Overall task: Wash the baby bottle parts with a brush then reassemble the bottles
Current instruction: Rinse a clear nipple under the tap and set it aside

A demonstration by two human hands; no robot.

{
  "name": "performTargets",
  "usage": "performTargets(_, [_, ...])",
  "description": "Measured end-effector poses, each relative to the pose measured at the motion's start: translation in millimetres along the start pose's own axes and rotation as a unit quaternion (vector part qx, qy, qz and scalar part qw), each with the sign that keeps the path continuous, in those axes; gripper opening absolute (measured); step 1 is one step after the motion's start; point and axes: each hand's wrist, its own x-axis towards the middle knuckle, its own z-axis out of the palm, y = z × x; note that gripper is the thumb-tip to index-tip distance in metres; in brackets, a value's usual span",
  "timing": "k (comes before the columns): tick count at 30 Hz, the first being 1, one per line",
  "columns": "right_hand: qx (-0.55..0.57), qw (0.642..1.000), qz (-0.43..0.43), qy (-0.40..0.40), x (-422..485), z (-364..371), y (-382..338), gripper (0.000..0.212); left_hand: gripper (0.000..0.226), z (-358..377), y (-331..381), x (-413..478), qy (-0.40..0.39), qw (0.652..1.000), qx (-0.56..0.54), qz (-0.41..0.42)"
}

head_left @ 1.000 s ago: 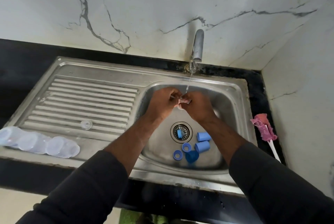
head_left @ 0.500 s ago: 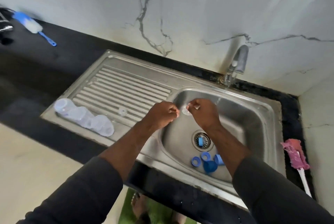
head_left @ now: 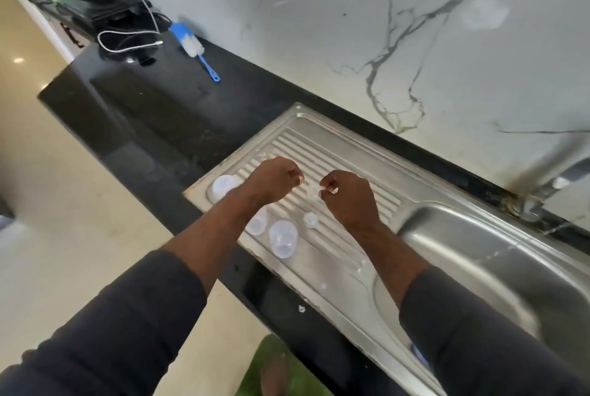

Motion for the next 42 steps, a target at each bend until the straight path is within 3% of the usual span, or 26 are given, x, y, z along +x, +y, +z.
performTargets(7, [-0.103,0.99,-0.021,-0.089,33,57,-28,0.023,0.036,-28,-43,16,0.015,0.999,-0.014,-0.05])
performTargets(13, [-0.157,0.978,-0.018,-0.137,42,78,-31,0.025,0.036,-28,-57,26,0.006,0.998,-0.038,-0.057])
performTargets(20, [-0.184,0.971,-0.022,-0.151,45,92,-29,0.03,0.033,-20,-67,30,0.022,0.997,-0.021,-0.077])
performTargets(27, [-0.133,0.984,-0.016,-0.117,35,63,-10,0.028,0.025,-11,-38,32,0.022,0.999,-0.012,-0.029])
performTargets(31, [-0.059,0.997,0.023,-0.039,21,26,17,0.016,0.021,13,-3,36,-0.008,1.0,-0.006,0.004])
performTargets(35, [-0.067,0.996,0.064,-0.014,-7,-18,60,0.014,0.019,51,41,36,-0.053,0.998,-0.006,0.032])
performTargets(42, [-0.071,0.961,0.265,0.022,-109,-101,186,0.008,0.018,158,131,5,-0.17,0.981,-0.024,0.086])
